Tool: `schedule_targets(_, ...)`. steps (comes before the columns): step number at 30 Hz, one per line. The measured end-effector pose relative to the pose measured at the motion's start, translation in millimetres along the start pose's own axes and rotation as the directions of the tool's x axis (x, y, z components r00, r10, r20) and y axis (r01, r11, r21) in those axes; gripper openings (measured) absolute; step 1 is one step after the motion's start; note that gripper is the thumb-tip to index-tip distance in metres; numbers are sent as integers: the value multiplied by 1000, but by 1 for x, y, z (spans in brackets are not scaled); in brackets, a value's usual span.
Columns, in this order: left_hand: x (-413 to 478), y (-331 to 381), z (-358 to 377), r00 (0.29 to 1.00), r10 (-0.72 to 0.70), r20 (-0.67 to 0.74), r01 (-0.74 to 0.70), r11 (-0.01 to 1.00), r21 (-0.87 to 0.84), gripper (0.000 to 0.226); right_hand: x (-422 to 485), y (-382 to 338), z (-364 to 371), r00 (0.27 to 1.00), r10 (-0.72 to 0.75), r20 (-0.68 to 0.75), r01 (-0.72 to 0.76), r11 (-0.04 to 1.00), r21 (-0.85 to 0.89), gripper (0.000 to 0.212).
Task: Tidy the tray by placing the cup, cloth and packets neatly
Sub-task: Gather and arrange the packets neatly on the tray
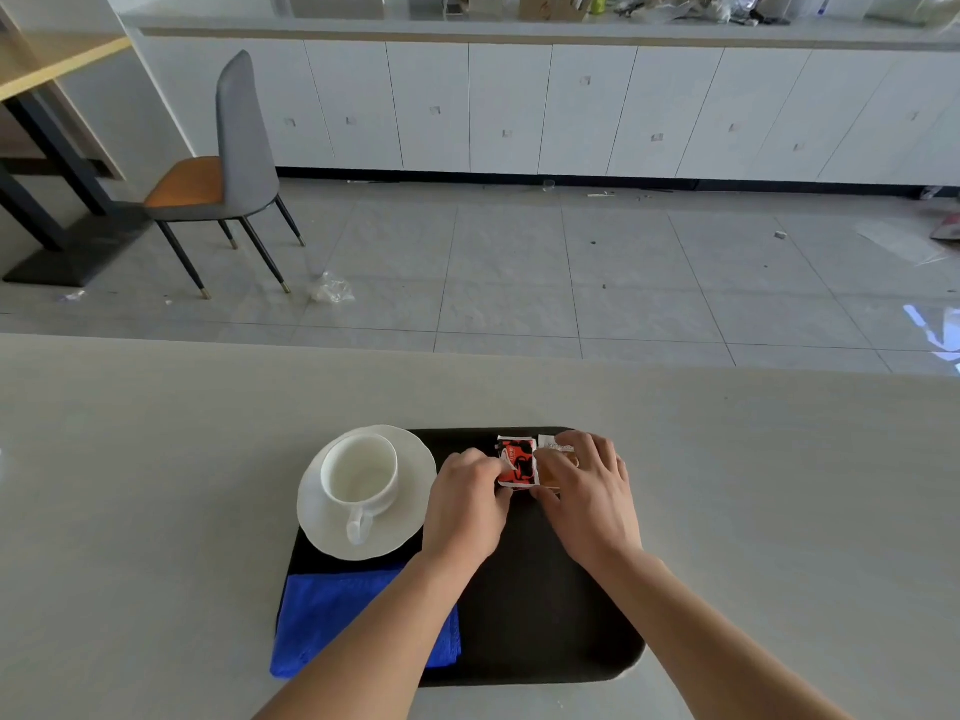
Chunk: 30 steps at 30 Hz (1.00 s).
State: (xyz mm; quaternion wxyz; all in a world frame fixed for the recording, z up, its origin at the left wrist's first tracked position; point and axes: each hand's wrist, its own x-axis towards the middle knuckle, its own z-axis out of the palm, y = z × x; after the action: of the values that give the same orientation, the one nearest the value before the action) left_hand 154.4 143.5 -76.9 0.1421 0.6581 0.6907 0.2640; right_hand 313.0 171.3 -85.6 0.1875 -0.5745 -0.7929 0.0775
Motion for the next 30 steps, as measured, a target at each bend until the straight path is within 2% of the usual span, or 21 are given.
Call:
schedule_targets(6,-1,-1,0,1000,27,14,-28,999,25,23,-13,14,-8,1000,27,5,-27,998,62,48)
schedule_targets(16,2,1,0,1000,22,2,-22,999,31,19,-17,33,-9,998,-28,-64,30,999,28,27)
schedule_targets(22,1,2,0,1000,24,-4,-24,999,39,20,-13,32,-7,998,-14,-69,19,997,70,26)
schedule_targets(25,0,2,1,1000,23,-9,-22,999,42,20,-14,30,-9,999,-3,-35,6,996,85,35)
schedule_targets(27,0,3,1,1000,17,-13,-17,999,41,19,-13,27,-11,1000,-20,-6,21,998,66,41)
schedule_targets(30,0,3,1,1000,17,-15,-16,999,43,19,-12,25,-11,999,-24,28,24,1000,10,35)
